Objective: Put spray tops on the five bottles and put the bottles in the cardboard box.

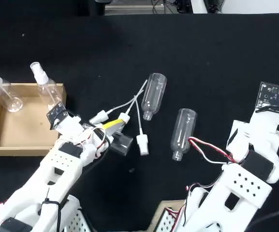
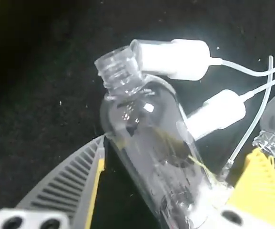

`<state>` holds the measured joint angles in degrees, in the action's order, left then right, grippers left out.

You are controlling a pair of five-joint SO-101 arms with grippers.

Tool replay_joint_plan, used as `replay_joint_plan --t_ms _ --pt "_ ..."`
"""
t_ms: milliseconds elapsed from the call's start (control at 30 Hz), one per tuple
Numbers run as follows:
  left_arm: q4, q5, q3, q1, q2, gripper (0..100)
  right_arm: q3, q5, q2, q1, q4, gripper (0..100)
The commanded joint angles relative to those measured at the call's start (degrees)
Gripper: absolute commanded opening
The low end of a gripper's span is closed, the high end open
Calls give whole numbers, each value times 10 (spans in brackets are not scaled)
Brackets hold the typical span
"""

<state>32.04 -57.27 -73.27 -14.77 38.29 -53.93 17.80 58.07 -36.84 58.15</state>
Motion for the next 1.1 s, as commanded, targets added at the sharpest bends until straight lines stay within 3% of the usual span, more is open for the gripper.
replay_joint_plan --t_ms 0,100,300,433,600,800,967,1067 --pt "-12 15 -8 4 8 413 12 -2 0 9 4 15" --pt "-12 15 -23 4 8 402 12 -2 0 9 4 15" --pt "-11 15 -22 4 9 225 13 -2 0 9 4 15" --pt "7 61 -23 3 14 217 15 1 0 9 7 15" --pt "119 190 23 6 15 217 43 3 0 9 61 15" --pt "332 460 117 9 15 218 69 4 0 47 111 15" --pt "323 663 108 10 11 218 69 2 0 116 136 15" --pt "308 672 106 10 10 218 69 2 0 142 151 15"
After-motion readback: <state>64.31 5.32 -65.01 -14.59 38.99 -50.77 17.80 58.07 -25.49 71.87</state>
